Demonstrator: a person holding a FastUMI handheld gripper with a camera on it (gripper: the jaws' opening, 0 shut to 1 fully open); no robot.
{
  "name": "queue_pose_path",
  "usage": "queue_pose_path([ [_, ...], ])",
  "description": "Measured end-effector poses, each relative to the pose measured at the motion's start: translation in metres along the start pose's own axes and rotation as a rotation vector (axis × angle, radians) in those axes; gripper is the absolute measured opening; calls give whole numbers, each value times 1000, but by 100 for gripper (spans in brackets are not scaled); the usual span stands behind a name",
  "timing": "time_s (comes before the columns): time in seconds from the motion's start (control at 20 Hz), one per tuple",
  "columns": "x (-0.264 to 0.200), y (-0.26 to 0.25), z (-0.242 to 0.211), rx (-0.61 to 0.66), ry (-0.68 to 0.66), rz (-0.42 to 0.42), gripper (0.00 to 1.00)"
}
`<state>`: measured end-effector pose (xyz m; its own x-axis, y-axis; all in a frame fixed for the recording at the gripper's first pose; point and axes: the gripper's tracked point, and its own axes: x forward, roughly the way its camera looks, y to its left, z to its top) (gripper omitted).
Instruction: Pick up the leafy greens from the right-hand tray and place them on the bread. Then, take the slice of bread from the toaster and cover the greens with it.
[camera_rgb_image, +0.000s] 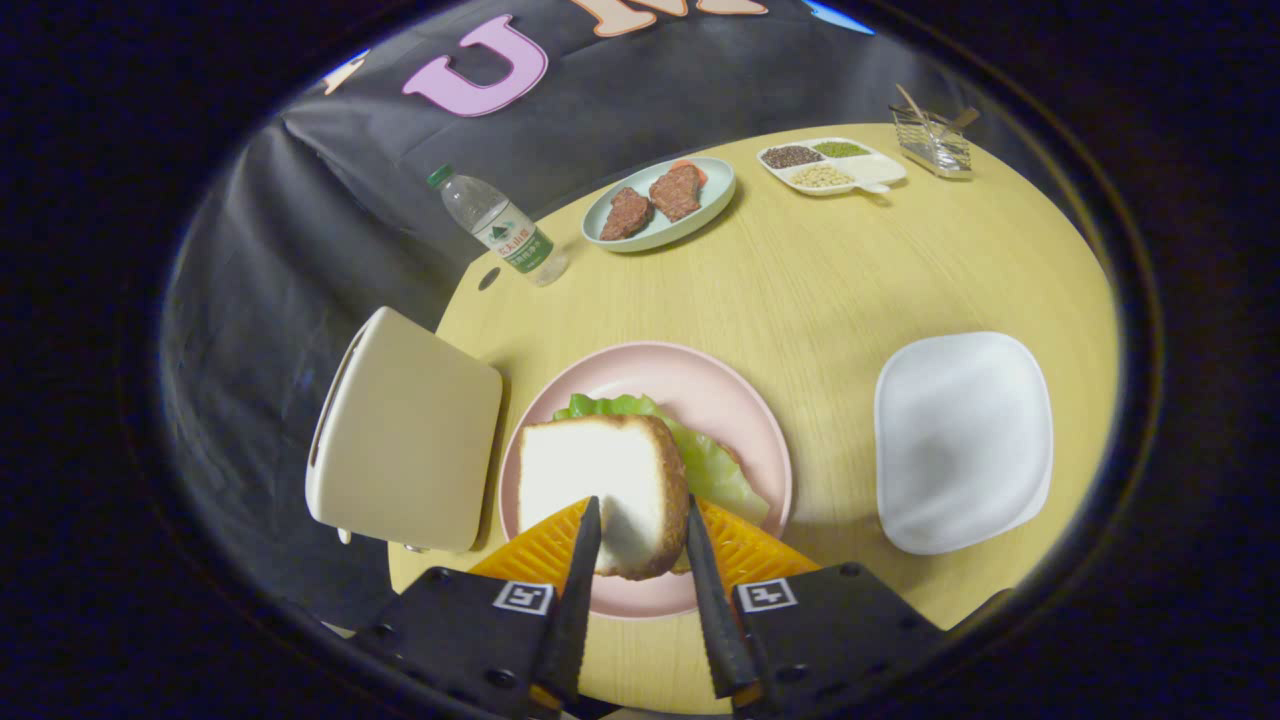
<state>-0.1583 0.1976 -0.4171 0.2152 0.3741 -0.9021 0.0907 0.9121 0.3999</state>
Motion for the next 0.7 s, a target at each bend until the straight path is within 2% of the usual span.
queue_pose_path([
  [0.25,-20,3,7,-42,-27,3,75],
  [0.5,-69,13,45,-167,-168,57,100],
  [0.7,-119,32,88,-263,-321,71,100],
])
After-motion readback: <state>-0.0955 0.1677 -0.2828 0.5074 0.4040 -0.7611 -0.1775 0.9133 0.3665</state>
